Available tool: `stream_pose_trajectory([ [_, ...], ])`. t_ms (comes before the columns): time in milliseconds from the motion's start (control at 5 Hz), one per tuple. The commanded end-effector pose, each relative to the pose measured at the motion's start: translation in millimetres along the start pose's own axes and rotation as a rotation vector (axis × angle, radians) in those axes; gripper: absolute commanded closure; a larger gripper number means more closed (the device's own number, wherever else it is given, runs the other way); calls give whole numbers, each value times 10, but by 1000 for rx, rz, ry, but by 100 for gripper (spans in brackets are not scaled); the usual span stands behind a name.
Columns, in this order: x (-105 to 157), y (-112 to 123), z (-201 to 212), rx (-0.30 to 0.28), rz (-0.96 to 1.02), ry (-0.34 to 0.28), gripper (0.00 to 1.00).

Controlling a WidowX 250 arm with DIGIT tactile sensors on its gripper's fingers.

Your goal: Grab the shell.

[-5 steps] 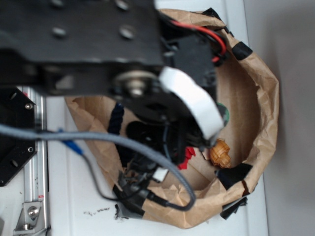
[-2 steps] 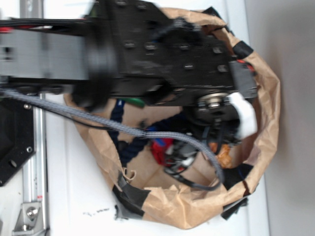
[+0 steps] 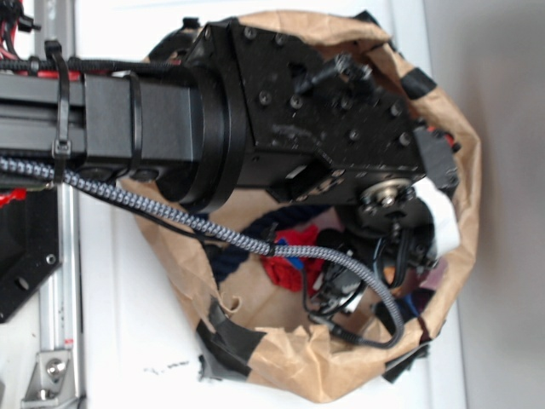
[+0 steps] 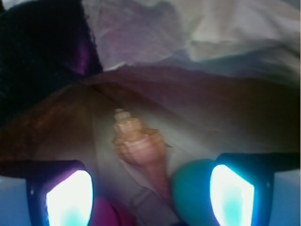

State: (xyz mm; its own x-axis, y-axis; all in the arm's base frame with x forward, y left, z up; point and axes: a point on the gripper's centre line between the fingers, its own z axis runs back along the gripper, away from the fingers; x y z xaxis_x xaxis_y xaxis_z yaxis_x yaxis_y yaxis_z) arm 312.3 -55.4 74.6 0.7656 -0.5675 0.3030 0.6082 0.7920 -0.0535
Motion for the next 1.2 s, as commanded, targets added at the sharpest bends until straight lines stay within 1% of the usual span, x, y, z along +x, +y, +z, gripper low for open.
stream_pose_trajectory([
  [0,60,-327,-309,12,-99,18,0],
  [200,77,-387,-467,-4,-74,35,70],
  [400,68,-314,-415,55,-15,43,100],
  [600,62,-207,-194,144,101,51,100],
  [800,4,-66,204,133,363,-27,100],
  [1000,-127,141,743,70,649,-54,100],
])
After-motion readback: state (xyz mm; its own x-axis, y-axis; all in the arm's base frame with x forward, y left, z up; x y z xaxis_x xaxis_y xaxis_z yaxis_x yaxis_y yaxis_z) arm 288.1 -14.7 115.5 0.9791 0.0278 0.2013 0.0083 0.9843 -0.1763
